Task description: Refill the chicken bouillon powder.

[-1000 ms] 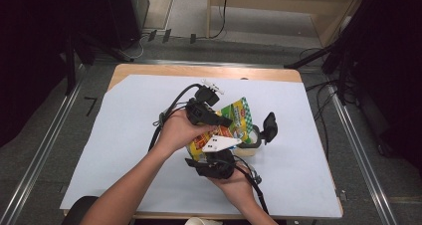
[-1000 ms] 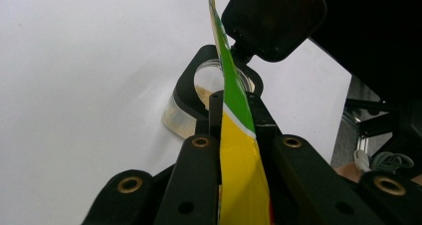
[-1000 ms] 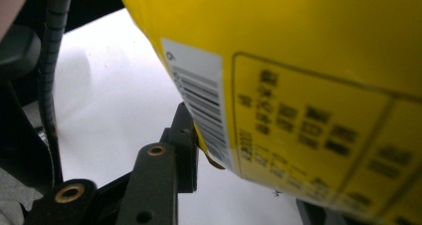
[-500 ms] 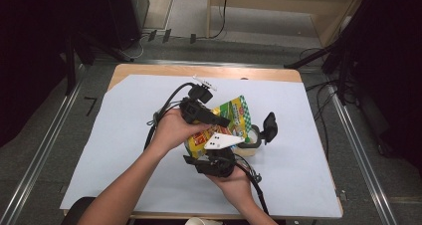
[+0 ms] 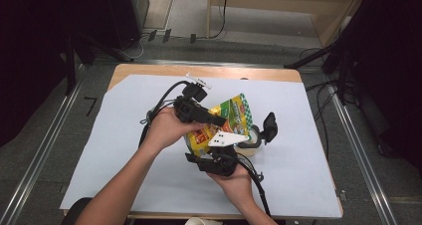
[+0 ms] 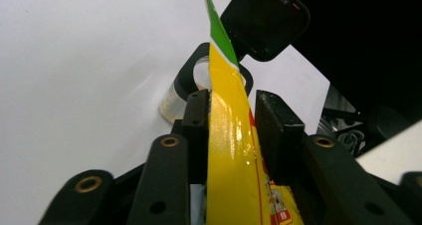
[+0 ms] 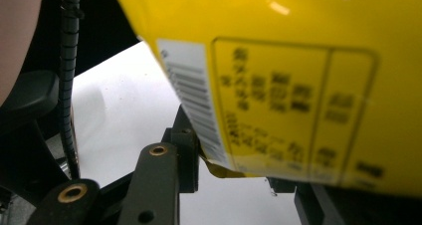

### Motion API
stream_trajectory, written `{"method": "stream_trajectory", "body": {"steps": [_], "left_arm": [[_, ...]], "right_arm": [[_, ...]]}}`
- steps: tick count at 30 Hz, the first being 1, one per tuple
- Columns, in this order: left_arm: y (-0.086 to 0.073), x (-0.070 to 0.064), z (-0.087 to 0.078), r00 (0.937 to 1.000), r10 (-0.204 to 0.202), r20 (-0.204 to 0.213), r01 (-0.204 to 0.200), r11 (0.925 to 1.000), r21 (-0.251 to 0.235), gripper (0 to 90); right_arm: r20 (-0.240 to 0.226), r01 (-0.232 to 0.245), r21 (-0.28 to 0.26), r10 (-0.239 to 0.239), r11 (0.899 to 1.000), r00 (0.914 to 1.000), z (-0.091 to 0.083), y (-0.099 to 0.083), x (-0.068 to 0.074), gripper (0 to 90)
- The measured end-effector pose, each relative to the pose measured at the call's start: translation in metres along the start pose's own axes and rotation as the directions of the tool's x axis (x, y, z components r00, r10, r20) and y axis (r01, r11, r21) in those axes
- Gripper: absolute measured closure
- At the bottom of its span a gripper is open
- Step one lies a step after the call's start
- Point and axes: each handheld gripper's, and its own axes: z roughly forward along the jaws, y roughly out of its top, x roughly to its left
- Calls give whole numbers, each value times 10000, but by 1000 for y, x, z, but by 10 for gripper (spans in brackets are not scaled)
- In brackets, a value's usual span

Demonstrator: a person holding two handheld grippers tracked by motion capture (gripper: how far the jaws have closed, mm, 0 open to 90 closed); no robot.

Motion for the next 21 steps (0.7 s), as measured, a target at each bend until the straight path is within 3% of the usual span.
{"method": "stream_trajectory", "body": {"steps": [2, 5, 10, 17, 21], "left_arm": [[0, -2, 1, 9998, 129, -116, -129, 9999, 76, 773], [0, -4, 3, 9988, 366, -321, -359, 9991, 211, 806], [0, -6, 4, 9986, 351, -398, -345, 9993, 163, 838], [1, -4, 4, 9993, 82, -364, -76, 9998, 164, 861], [1, -4, 4, 9995, 50, -324, -46, 9999, 117, 874]], "right_arm": [[-9, -107, 72, 107, 9999, 9999, 0, -1, -2, 659], [-25, -110, 141, 111, 9998, 9999, 1, -1, -2, 659], [-58, -124, 227, 125, 9997, 9999, 2, -2, -2, 646], [517, 578, 591, -609, 9966, 9968, 6, -1, 7, 564], [716, 784, 725, -836, 9943, 9939, 6, 0, 10, 583]]}}
